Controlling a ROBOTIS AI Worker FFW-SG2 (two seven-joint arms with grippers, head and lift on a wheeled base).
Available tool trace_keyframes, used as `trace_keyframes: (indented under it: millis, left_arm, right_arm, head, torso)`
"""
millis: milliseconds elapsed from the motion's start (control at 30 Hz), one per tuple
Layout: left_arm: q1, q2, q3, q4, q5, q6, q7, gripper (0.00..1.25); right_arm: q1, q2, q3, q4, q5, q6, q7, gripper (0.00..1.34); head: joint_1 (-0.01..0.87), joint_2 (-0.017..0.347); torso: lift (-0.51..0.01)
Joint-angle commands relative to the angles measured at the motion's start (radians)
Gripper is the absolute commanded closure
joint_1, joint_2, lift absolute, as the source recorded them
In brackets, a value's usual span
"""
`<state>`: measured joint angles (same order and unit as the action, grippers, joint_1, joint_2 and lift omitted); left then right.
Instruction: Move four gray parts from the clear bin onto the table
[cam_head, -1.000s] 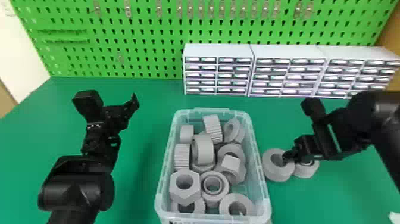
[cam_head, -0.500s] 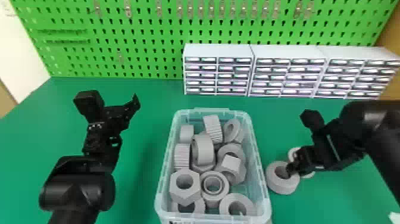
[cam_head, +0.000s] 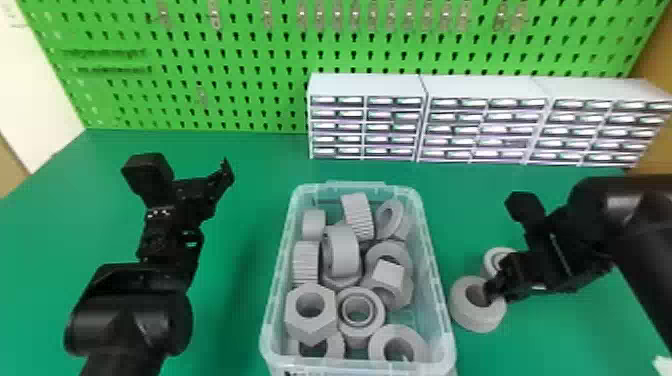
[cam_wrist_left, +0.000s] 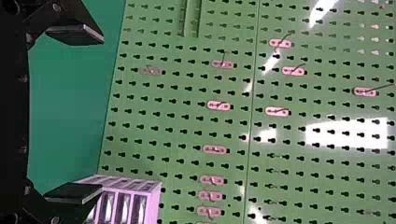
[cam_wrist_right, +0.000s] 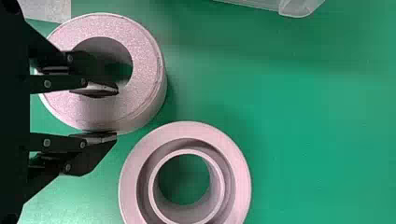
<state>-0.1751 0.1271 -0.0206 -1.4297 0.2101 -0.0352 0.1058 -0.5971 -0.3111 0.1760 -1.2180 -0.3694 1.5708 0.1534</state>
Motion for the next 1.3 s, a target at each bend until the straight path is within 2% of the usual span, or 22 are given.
trace_keyframes:
  millis: [0,100,300,533,700,867,1267]
  left_arm:
    - [0.002,0.000,0.005,0.000,0.000,0.000,0.000,0.16]
    - [0.003,0.000,0.005,0.000,0.000,0.000,0.000,0.16]
    - [0.008,0.000,0.010,0.000,0.000,0.000,0.000,0.16]
    - [0.006,0.000,0.013,0.000,0.000,0.000,0.000,0.16]
    - [0.008,0.002,0.008,0.000,0.000,0.000,0.000,0.16]
    - [0.008,0.000,0.007,0.000,0.000,0.000,0.000,0.16]
    - [0.009,0.000,0.005,0.000,0.000,0.000,0.000,0.16]
  right_arm:
    - [-0.006,0.006,0.003,0.000,0.001,0.001,0.000,0.76]
    - [-0.012,0.009,0.007,0.000,0.001,0.001,0.000,0.63]
    - [-0.020,0.012,0.016,-0.006,-0.002,0.001,0.000,0.52]
    - [-0.020,0.015,-0.001,-0.097,-0.006,0.001,0.000,0.52]
    - [-0.009,0.014,-0.029,-0.193,-0.006,0.001,0.000,0.52]
    - [0.007,0.023,-0.084,-0.268,-0.005,0.001,0.000,0.52]
    - [0.054,0.033,-0.156,-0.390,-0.028,0.001,0.000,0.52]
  head:
    - [0.693,0.072]
    - [0.693,0.072]
    - [0.693,0.072]
    - [0.693,0.072]
    - [0.693,0.072]
    - [0.693,0.072]
    - [0.693,0.072]
  torso:
    - [-0.052]
    - [-0.052]
    - [-0.052]
    - [-0.052]
    - [-0.052]
    - [-0.052]
    - [-0.052]
